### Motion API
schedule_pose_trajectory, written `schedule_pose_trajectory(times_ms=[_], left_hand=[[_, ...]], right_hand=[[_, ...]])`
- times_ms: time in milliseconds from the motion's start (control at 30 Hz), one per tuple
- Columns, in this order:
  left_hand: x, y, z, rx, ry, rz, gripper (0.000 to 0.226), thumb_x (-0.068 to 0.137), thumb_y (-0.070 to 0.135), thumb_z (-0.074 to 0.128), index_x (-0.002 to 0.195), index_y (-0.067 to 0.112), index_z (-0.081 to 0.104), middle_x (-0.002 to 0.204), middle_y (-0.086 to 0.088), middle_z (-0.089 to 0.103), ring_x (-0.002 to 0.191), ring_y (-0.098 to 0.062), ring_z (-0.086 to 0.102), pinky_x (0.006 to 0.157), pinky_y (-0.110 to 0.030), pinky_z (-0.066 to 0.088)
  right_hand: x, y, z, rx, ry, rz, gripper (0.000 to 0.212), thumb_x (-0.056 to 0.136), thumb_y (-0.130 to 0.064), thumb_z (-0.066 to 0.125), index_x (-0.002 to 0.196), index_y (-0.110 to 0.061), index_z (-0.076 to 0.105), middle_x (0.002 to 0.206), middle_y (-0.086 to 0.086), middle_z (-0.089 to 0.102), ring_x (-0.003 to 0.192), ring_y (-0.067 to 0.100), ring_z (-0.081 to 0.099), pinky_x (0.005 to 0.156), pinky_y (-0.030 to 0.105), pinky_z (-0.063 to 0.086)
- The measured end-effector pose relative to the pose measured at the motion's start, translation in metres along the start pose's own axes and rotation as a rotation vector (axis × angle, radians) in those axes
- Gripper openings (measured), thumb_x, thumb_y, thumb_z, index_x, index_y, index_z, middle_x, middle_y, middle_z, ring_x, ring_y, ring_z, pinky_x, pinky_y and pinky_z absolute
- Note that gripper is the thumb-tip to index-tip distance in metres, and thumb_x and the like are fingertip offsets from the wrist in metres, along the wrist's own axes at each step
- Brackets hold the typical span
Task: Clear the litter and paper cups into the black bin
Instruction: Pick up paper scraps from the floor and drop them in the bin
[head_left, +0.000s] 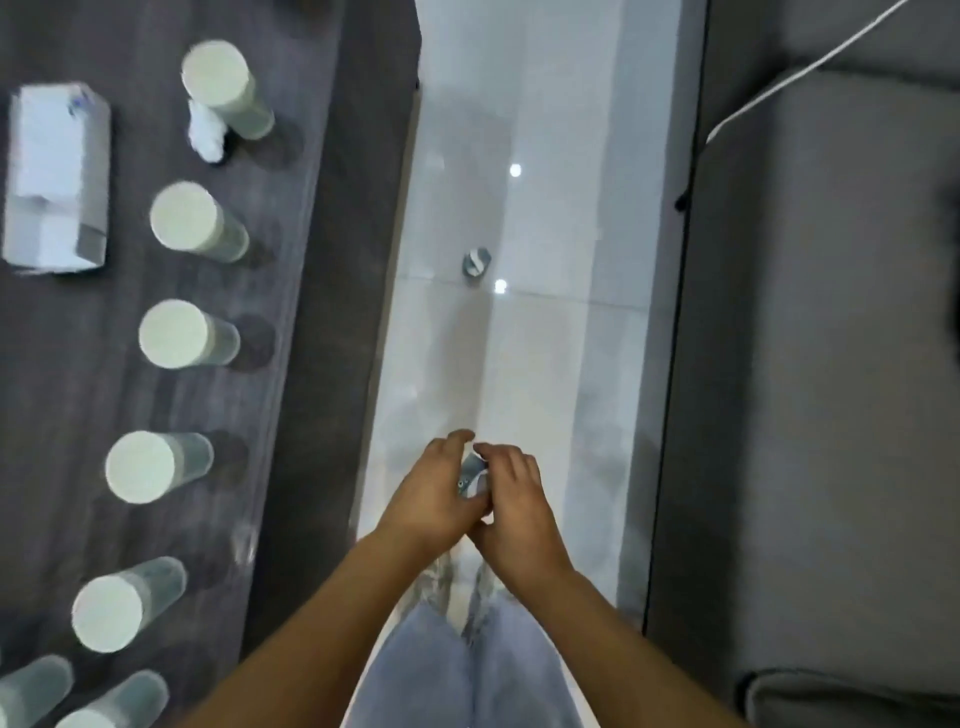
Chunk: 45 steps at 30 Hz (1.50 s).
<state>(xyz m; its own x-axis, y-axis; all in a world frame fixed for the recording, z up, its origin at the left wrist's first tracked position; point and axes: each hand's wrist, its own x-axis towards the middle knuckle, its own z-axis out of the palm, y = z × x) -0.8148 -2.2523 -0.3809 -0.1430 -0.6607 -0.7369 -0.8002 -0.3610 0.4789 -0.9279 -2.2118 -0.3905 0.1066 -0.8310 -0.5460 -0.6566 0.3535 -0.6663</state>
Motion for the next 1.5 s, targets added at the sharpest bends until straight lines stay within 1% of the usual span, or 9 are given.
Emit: schedule_pose_trajectory(times_ms=[167,300,467,700,933,1100,1233,1400,1500], left_hand=[[0.005,0.041,-0.051,-0.063,0.012,-0.012,0.053,0.087,0.032,0.066,0.134,0.028,0.043,0.137,0.002,0.049,0.116,-0.018,0.056,0.098,-0.026,0.045],[0.032,0.058,-0.102,-0.018,0.054,0.054,0.045,0.088,0.029,0.063,0.130,0.023,0.047,0.128,-0.002,0.052,0.110,-0.019,0.057,0.098,-0.032,0.047],[0.083,0.075,-0.166,0.039,0.103,0.036,0.049,0.088,0.022,0.064,0.133,0.021,0.044,0.133,-0.003,0.047,0.113,-0.022,0.055,0.099,-0.033,0.046],[0.175,0.084,-0.221,0.096,0.101,0.010,0.047,0.086,0.021,0.063,0.130,0.015,0.048,0.128,-0.009,0.049,0.106,-0.026,0.057,0.093,-0.034,0.047],[0.281,0.060,-0.187,0.086,0.098,-0.091,0.041,0.086,0.021,0.063,0.125,0.021,0.051,0.127,-0.006,0.049,0.105,-0.027,0.057,0.090,-0.038,0.049],[0.375,0.012,-0.134,0.013,0.178,-0.166,0.038,0.085,0.020,0.064,0.122,0.021,0.053,0.126,-0.006,0.050,0.105,-0.026,0.055,0.083,-0.032,0.044],[0.434,-0.027,-0.087,-0.065,0.215,-0.217,0.031,0.087,0.024,0.062,0.115,0.028,0.050,0.123,0.000,0.045,0.100,-0.022,0.055,0.087,-0.036,0.049],[0.485,-0.068,-0.053,0.001,0.240,-0.205,0.040,0.085,0.028,0.067,0.122,0.026,0.051,0.126,0.000,0.051,0.093,-0.011,0.047,0.065,-0.018,0.037],[0.496,-0.088,-0.049,0.006,0.172,-0.130,0.039,0.086,0.028,0.067,0.122,0.022,0.052,0.126,0.000,0.051,0.095,-0.009,0.048,0.073,-0.020,0.039]], right_hand=[[0.016,-0.043,-0.050,-0.001,-0.001,0.018,0.060,0.091,-0.032,0.063,0.142,-0.026,0.032,0.144,-0.010,0.035,0.130,0.005,0.036,0.106,0.014,0.034],[0.048,-0.058,-0.075,-0.040,-0.023,0.100,0.067,0.089,-0.049,0.059,0.145,-0.032,0.025,0.149,-0.011,0.029,0.135,0.008,0.033,0.109,0.024,0.035],[0.115,-0.066,-0.108,-0.173,0.001,0.114,0.065,0.092,-0.034,0.060,0.147,-0.028,0.026,0.151,-0.009,0.030,0.137,0.010,0.028,0.106,0.024,0.036],[0.237,-0.076,-0.142,-0.211,0.039,0.151,0.061,0.089,-0.029,0.063,0.143,-0.024,0.036,0.146,-0.002,0.038,0.132,0.018,0.035,0.102,0.031,0.039],[0.348,-0.015,-0.131,-0.198,-0.028,0.184,0.062,0.087,-0.025,0.065,0.143,-0.020,0.039,0.144,0.005,0.040,0.132,0.025,0.034,0.107,0.036,0.035],[0.447,0.061,-0.080,-0.290,-0.091,0.170,0.070,0.085,-0.032,0.068,0.144,-0.017,0.033,0.142,0.008,0.039,0.128,0.027,0.035,0.101,0.037,0.039],[0.518,0.108,-0.027,-0.294,-0.111,0.091,0.076,0.078,-0.033,0.074,0.142,-0.017,0.035,0.139,0.009,0.042,0.125,0.029,0.038,0.096,0.037,0.041],[0.578,0.150,0.031,-0.415,-0.124,0.075,0.086,0.080,-0.040,0.073,0.148,-0.021,0.024,0.154,0.014,0.019,0.138,0.033,0.020,0.112,0.043,0.031],[0.584,0.159,0.058,-0.503,-0.014,0.065,0.075,0.083,-0.026,0.070,0.145,-0.019,0.029,0.153,0.016,0.018,0.137,0.035,0.022,0.111,0.044,0.030]])
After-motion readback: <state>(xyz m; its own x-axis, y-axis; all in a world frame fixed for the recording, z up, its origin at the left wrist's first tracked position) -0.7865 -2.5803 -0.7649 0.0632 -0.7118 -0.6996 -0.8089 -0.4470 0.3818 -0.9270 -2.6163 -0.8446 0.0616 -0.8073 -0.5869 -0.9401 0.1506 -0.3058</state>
